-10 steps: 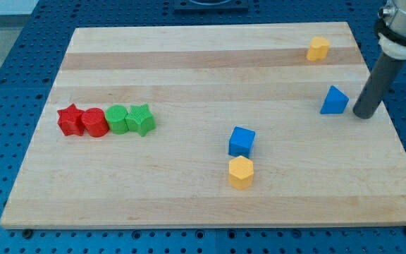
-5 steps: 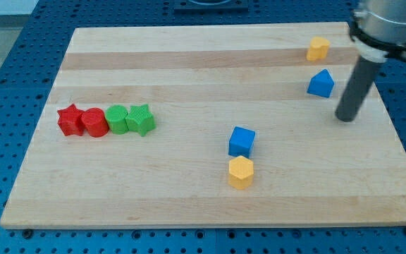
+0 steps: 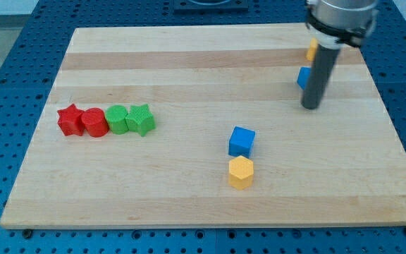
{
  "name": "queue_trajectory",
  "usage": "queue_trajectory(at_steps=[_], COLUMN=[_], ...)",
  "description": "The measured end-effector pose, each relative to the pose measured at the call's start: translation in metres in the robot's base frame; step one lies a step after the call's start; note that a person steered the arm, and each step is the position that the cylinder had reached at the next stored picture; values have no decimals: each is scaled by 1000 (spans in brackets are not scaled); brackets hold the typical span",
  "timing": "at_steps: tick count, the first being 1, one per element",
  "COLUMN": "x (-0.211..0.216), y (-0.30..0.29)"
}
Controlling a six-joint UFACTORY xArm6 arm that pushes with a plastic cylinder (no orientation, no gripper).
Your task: Push blue triangle above blue cube
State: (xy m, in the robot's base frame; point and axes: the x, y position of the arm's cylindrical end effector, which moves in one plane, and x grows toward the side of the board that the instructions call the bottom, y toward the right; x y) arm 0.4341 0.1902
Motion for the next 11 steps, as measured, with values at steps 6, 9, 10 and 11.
queue_trajectory(at_steps=[6,9,10,11], x=[-48,-33,-79,-80], y=[-66,3,2,-5])
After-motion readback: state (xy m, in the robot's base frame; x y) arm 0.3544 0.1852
